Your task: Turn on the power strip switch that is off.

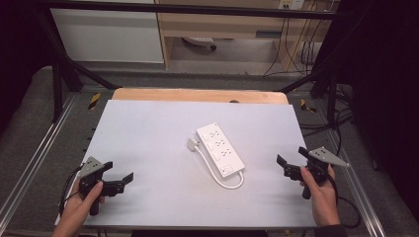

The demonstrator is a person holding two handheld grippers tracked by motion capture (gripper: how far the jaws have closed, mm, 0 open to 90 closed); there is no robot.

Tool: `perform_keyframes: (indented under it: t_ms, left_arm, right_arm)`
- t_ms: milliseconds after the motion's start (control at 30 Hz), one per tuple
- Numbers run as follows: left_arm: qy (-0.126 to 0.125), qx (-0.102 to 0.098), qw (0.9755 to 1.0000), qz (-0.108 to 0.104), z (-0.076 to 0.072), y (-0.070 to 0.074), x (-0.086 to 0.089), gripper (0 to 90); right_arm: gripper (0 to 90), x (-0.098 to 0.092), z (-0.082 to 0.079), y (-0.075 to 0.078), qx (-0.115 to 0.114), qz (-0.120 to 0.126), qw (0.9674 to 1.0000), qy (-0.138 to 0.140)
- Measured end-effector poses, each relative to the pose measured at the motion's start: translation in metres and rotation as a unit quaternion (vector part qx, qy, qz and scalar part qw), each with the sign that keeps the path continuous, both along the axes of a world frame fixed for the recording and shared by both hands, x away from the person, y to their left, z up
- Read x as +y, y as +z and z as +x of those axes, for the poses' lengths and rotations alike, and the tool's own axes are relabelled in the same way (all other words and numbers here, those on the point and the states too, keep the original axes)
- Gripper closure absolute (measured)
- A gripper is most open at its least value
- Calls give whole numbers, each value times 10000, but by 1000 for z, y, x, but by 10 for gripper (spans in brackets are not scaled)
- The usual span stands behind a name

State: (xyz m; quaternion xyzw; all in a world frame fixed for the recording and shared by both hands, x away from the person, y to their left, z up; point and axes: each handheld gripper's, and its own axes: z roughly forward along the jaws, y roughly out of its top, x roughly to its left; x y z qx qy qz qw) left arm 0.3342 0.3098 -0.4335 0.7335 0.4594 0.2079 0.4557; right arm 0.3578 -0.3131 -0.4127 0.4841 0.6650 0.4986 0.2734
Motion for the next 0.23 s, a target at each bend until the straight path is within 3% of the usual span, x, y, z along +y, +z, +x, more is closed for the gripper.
perform_keyframes:
  t_ms: [233]
  left_arm:
    - [-31, -24, 10000, 0, 0, 1, -1, 60]
  right_arm:
    - [47, 3, -4, -29, 505, -126, 9986, 39]
